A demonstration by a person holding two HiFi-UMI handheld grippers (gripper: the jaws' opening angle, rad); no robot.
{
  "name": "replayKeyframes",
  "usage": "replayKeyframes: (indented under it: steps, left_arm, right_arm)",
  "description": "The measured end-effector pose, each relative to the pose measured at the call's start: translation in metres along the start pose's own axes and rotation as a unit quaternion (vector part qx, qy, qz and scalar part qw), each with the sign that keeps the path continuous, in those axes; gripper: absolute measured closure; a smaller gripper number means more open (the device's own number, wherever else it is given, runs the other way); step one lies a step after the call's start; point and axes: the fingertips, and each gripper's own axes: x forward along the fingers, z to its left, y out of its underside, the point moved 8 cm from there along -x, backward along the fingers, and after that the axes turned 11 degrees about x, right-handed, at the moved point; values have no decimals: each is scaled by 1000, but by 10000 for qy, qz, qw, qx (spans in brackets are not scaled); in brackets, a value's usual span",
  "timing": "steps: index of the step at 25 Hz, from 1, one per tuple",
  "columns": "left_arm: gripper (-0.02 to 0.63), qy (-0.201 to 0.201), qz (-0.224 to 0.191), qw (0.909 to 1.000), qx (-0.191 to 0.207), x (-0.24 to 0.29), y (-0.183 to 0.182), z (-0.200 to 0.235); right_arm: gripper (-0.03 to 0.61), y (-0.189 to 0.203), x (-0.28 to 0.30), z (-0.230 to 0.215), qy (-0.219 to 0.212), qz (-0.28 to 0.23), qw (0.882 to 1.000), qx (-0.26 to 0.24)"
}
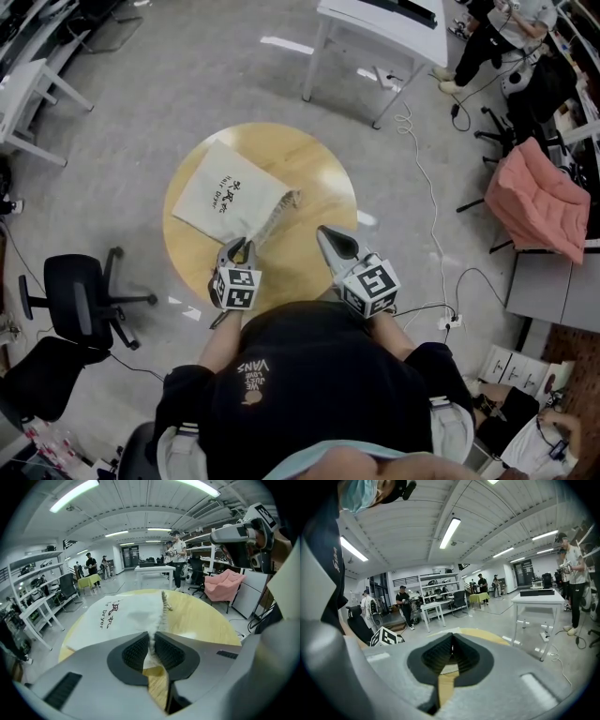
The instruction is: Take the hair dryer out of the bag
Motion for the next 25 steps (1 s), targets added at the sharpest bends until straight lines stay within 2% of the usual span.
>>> replayKeyframes:
  steps: [10, 19, 25]
  left_arm:
    - [575, 85, -61, 9992, -394, -6, -8, 21]
    - [578, -234, -350, 9962, -759, -13, -20, 48]
    - [578, -302, -310, 9947, -937, -12, -23, 56]
  right_arm:
    - [580, 4, 12, 3, -229, 134, 9996, -67]
    - [580, 2, 24, 0, -491, 218, 9985, -81]
    - [580, 1, 34, -3, -645, 312, 9974, -117]
